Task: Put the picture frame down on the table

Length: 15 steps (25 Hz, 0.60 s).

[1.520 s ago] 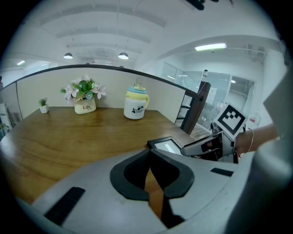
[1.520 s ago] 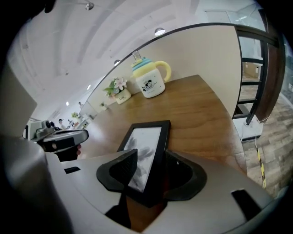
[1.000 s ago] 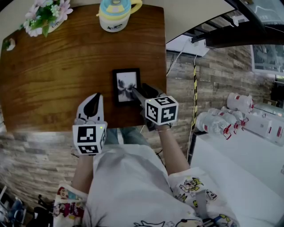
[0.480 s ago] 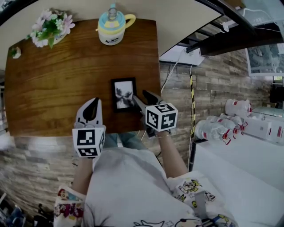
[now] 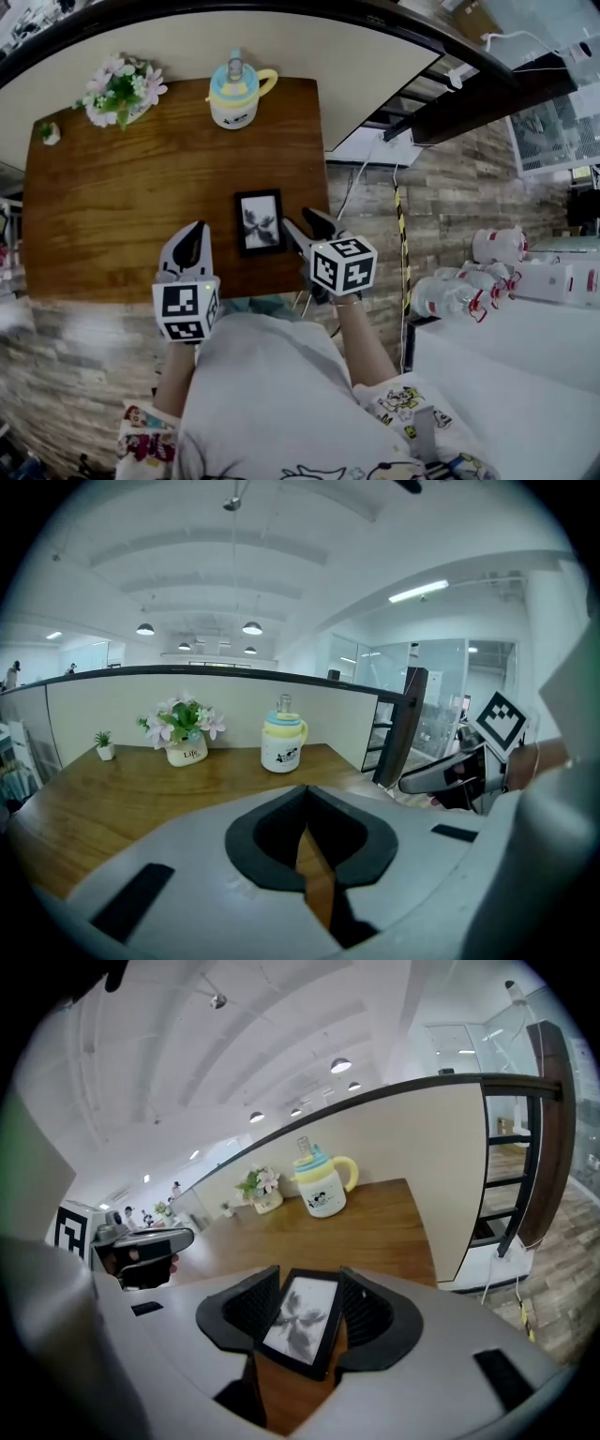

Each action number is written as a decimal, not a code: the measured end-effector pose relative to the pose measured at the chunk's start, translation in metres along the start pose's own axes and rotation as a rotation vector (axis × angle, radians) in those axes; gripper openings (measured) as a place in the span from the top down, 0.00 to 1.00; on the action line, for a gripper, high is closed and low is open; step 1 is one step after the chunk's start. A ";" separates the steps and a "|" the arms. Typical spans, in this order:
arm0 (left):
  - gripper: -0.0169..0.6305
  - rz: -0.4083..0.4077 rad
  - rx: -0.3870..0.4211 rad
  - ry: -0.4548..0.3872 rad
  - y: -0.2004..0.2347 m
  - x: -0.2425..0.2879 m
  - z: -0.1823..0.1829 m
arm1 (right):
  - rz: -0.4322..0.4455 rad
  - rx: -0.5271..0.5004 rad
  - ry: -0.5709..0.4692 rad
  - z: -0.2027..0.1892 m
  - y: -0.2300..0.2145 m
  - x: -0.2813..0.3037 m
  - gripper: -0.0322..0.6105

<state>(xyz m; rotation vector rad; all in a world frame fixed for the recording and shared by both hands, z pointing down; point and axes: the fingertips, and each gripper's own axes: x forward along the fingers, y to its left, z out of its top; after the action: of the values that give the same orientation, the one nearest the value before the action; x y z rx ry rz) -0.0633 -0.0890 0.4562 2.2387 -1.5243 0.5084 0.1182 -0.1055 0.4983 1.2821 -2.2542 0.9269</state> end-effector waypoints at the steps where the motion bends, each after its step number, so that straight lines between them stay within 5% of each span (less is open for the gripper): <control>1: 0.97 0.003 0.003 -0.006 0.001 -0.002 0.003 | -0.001 -0.007 -0.012 0.004 0.001 -0.003 0.68; 15: 0.97 0.017 0.027 -0.121 0.002 -0.025 0.057 | 0.051 -0.163 -0.228 0.085 0.035 -0.055 0.68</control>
<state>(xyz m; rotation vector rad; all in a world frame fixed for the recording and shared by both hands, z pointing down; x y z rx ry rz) -0.0688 -0.0984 0.3956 2.3173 -1.6053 0.4068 0.1152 -0.1193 0.3919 1.3192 -2.4877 0.6246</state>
